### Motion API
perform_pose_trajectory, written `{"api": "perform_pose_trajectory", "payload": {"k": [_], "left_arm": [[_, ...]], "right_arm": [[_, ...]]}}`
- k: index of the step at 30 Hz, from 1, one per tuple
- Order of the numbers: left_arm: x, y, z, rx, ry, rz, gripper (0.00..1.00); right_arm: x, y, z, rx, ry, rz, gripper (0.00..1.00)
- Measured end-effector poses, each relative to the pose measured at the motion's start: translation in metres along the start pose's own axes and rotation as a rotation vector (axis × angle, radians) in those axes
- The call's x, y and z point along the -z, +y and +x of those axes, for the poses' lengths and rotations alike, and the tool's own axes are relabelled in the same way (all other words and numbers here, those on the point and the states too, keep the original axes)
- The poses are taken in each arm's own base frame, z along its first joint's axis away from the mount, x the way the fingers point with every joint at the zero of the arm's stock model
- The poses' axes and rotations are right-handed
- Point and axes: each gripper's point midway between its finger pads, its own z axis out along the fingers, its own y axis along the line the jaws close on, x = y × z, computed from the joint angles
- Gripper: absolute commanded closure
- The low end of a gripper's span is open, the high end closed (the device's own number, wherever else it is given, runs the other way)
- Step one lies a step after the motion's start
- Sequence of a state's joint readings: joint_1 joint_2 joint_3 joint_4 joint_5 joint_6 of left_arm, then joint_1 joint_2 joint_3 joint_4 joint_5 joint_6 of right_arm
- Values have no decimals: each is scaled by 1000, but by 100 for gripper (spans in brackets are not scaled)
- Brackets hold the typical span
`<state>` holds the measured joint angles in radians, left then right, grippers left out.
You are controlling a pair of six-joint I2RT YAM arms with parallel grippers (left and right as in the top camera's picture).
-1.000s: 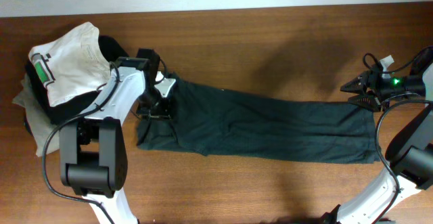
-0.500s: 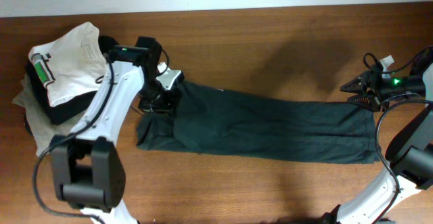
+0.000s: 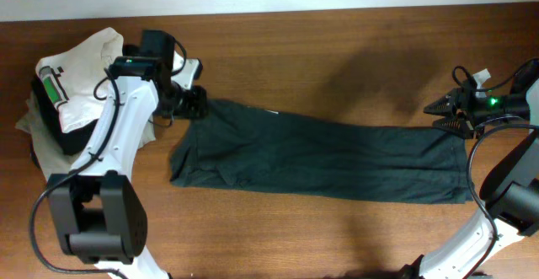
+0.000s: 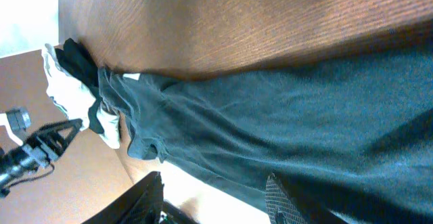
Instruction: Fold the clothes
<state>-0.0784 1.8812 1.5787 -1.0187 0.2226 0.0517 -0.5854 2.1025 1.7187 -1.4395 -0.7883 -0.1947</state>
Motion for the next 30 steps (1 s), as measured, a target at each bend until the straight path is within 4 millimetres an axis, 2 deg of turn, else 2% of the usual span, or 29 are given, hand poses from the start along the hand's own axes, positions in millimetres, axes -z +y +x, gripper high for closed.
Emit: {"api": "perform_pose_trajectory", "payload": {"k": [1,3,4,5,6,10,11,12,13,15,18,19,20,23,24,26,27,28,29,30], "left_arm": [[-6,4,-7,0,-16,-4,51],[-47,12,-12,5,16,-2,51],[-68,17,-12,8,33,-2,62],[-90,22,-11,11,48,-1,85],[-97,24,-10,15,55,0,98],[-94,27,-32,3,-20,-6,99],[-90,30,-41,6,-47,-8,72],[-78,40,-59,16,-106,-19,56],[-72,47,-66,36,-129,-25,41],[-69,56,-63,55,-121,-34,41],[-70,57,-58,61,-99,-36,42],[-69,58,-57,65,-95,-37,37],[-69,59,-55,68,-89,-36,36],[-70,52,-52,69,-76,-9,37],[-71,50,-53,64,-77,-5,41],[-77,38,-52,41,-65,12,88],[-86,33,-49,31,-45,21,100],[-102,30,-41,25,-7,28,100],[-111,30,-36,26,17,31,100],[-113,32,-35,29,21,27,99]], "right_arm": [[0,0,-1,3,-2,0,47],[0,0,-1,2,-2,0,47],[0,0,-1,3,-2,0,47],[0,0,-1,3,-3,1,47],[0,0,-1,3,-3,1,47],[0,-2,-1,6,-4,9,47],[0,-4,-3,12,-8,21,47],[0,-5,-4,16,-11,29,46],[0,-9,-7,27,-24,50,43],[1,-20,-12,9,-37,112,40],[8,-49,-20,-46,-69,280,36],[10,-58,-21,-68,-75,331,36],[16,-73,-27,-95,-106,421,37],[14,-90,-33,-100,-142,486,37],[6,-95,-36,-82,-150,492,38],[-21,-98,-35,-11,-135,482,82],[-36,-94,-38,40,-134,476,96],[-45,-89,-41,81,-139,472,96],[-46,-87,-48,98,-161,473,96],[-42,-87,-52,94,-180,472,96]]}}
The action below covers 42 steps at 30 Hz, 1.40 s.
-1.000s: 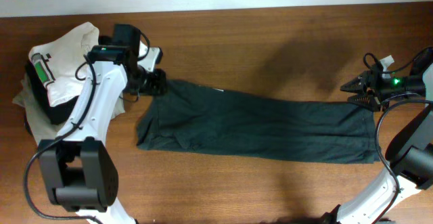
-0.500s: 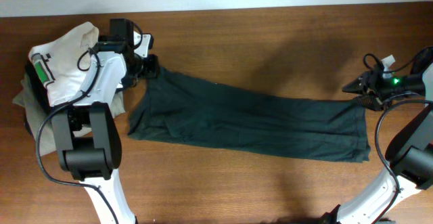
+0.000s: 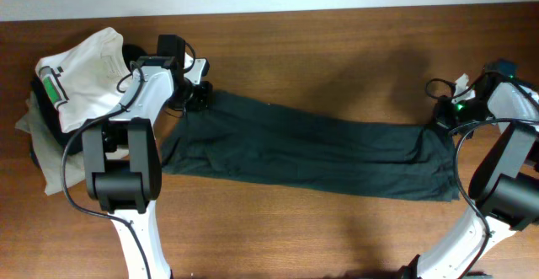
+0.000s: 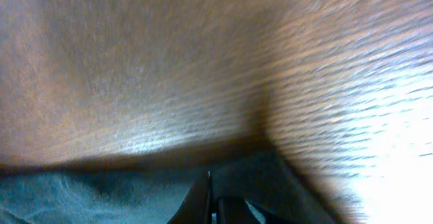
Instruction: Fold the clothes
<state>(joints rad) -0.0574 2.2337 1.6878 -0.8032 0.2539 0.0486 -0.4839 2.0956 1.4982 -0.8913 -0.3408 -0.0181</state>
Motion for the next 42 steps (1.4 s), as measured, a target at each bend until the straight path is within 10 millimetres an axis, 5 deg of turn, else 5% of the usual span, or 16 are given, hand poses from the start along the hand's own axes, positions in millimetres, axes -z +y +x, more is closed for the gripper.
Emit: {"api": "perform_pose_trajectory", "payload": {"k": [3,4,5,6,11,16,18,22,24,27,29,33,36,39,42], "left_arm": [[5,21,0,43,-10,-7,100],[8,30,0,65,-16,-5,98],[10,37,0,84,-22,6,68],[12,42,-1,96,-28,10,55],[24,37,1,108,4,33,47],[83,13,-24,92,-7,96,47],[106,4,-21,69,23,112,47],[145,-7,-26,9,10,117,45],[157,-11,-22,1,23,119,45],[181,-18,-21,-7,13,118,45],[189,-20,-20,-9,8,116,44],[193,-23,-8,4,50,123,44],[194,-22,-3,11,72,119,44],[194,-21,-2,10,72,111,44],[194,-20,-3,9,68,106,44]], "right_arm": [[27,-17,-26,-56,-82,-9,95],[37,-21,-32,-70,-103,-16,79],[39,-21,-33,-73,-105,-21,41],[39,-20,-31,-85,-97,-25,34],[48,-22,-19,-123,-41,-31,23],[54,-28,-4,-133,16,-36,15],[47,-30,3,-99,31,-38,1],[18,-37,24,-72,68,-44,2],[12,-35,29,-76,76,-64,11],[6,-20,30,-62,72,-143,46],[-6,2,38,-19,112,-165,90],[-17,15,47,3,158,-137,96],[18,-8,29,-94,129,-119,96],[87,-23,-1,-140,19,-95,96],[109,-7,1,-117,5,-92,96]]}}
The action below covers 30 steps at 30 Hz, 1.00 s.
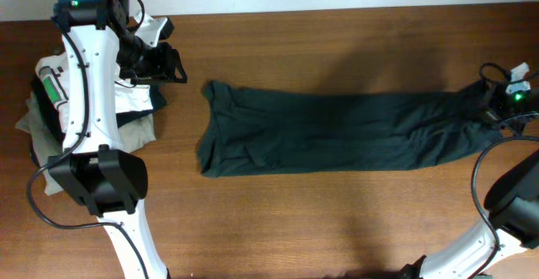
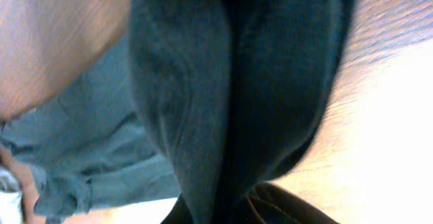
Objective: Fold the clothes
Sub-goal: 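Fold the strip's right end leftward over the middle with the right gripper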
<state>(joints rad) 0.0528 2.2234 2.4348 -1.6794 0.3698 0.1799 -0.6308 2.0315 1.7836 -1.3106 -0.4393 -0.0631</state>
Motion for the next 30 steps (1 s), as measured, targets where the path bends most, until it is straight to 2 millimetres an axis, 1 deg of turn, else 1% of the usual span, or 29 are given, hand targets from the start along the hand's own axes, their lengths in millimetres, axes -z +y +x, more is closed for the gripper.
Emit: {"api": "perform_pose_trajectory", "payload": {"k": [2,3,4,5,6,7,9,10,11,12,13,14,16,17,18,20,21,22,23,24,25,27,28,29,30], "left_arm": [[0,0,0,0,0,-1,44],[0,0,0,-1,0,-2,44],[0,1,0,0,0,-3,44],[0,0,0,-1,0,-3,44],[0,0,0,-1,-1,-3,44],[0,1,0,-1,-2,-3,44],[0,1,-2,-3,-7,-5,44],[0,1,-2,-3,-7,-5,44],[0,1,-2,-3,-8,-4,44],[0,1,-2,-4,-8,-4,44],[0,1,-2,-3,-7,-5,44],[0,1,-2,-3,-7,-4,44],[0,1,-2,-3,-7,-5,43],[0,1,-2,-3,-7,-4,43],[0,1,-2,-3,-6,-5,43],[0,1,-2,-3,-7,-5,43],[0,1,-2,-3,-6,-4,43],[0,1,-2,-3,-6,-4,44],[0,1,-2,-3,-7,-5,44],[0,2,-1,-3,-6,-10,44],[0,4,-1,-3,-4,-21,44],[0,5,1,-1,4,-30,44],[0,5,2,1,9,-33,44],[1,5,2,-1,8,-33,44],[0,4,2,-4,10,-35,44]], "right_arm": [[-10,24,7,48,38,-16,96],[-19,47,15,94,72,-23,96],[-31,75,26,158,113,-29,96],[-45,107,40,240,156,-32,96],[-56,129,53,293,188,-21,96],[-71,158,73,368,224,0,96],[-95,200,104,484,246,60,96],[-105,215,116,521,239,98,96],[-112,225,126,547,236,123,69],[-120,232,134,562,237,144,39],[-129,237,141,574,246,157,33],[-136,238,146,574,256,169,30],[-140,240,148,576,258,173,24],[-137,238,144,564,250,172,23],[-131,235,137,543,234,168,25],[-108,225,115,489,174,152,66],[-97,218,104,456,148,148,76],[-91,204,90,415,126,152,77],[-92,199,88,397,128,158,78],[-99,197,89,399,128,159,81],[-118,196,99,419,145,157,83],[-163,206,123,462,163,95,84],[-188,219,143,492,174,31,84],[-204,227,167,520,214,-8,85],[-216,246,192,583,242,-75,88]]}}
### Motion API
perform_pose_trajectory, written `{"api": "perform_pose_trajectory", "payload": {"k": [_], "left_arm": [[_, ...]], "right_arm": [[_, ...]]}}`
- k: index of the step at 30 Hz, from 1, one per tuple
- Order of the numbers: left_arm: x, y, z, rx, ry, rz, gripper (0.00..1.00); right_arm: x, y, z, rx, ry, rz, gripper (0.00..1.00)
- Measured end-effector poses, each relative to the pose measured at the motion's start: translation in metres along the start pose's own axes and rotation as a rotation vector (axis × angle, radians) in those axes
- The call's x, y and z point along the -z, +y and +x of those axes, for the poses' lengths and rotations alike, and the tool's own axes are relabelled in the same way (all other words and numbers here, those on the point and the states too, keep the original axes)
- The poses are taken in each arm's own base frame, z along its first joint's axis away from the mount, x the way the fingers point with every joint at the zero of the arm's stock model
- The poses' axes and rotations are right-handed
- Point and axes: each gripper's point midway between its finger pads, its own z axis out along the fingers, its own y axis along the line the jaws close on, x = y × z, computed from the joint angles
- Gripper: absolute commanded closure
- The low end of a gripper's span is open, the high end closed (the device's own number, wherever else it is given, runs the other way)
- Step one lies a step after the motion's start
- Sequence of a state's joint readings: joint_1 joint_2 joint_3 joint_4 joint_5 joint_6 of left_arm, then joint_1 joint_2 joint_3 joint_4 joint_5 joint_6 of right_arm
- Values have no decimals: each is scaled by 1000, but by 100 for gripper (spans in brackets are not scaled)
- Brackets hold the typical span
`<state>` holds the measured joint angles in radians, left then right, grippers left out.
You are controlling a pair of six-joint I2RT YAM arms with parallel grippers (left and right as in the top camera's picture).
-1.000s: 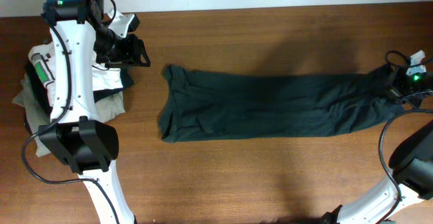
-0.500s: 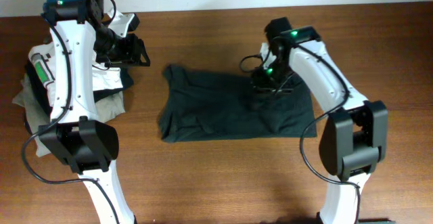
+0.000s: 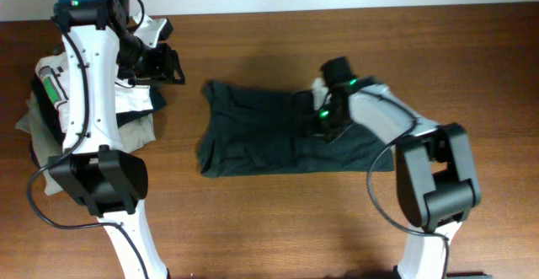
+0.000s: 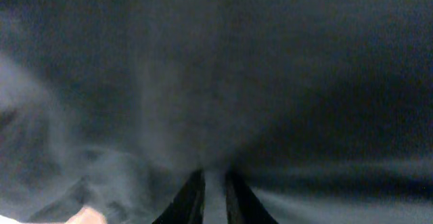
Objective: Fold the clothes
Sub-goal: 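Fold the strip's right end leftward over the middle with the right gripper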
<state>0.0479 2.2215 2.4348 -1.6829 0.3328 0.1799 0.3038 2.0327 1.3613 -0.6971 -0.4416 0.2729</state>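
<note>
A dark green garment (image 3: 244, 127) lies across the middle of the wooden table (image 3: 278, 220). Its right part is doubled back over itself toward the centre. My right gripper (image 3: 322, 120) rests on the garment's middle, shut on a pinch of the cloth. In the right wrist view the two fingers (image 4: 193, 195) stand close together with a thin strip of dark garment (image 4: 223, 68) between them, and fabric fills the view. My left gripper (image 3: 171, 64) hangs open at the far left, apart from the garment, with nothing between its fingers.
A pile of other clothes (image 3: 50, 102), white, beige and dark pieces, sits at the table's left edge under the left arm. The right arm stretches over the garment's right half. The wall edge runs along the back of the table.
My right gripper, which held the garment's end at the far right table edge, is now over the garment's middle with that end carried left and laid over. The left arm has not moved.
The garment lay stretched out, my left gripper at its left end and my right gripper open beside its right end. Then both sat at the ends. Later the left had let go and stood over the pile, the right holding the end far right. Now it is folded over.
</note>
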Motion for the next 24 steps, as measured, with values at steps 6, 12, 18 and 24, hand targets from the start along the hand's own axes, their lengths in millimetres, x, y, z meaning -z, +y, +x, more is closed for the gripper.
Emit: {"api": "perform_pose_trajectory", "payload": {"k": [6,12,18,24], "left_arm": [[-16,-45,0,-117,35,-4,37],[-16,-44,-6,-129,14,-21,28],[-37,-38,2,-114,64,-16,24],[-123,-11,30,-16,177,-7,16]], "right_arm": [[101,17,-38,94,-131,18,88],[99,-57,-54,-161,-177,97,96],[4,5,-82,-84,-209,-142,91],[127,3,-49,-63,-199,-142,82]]}}
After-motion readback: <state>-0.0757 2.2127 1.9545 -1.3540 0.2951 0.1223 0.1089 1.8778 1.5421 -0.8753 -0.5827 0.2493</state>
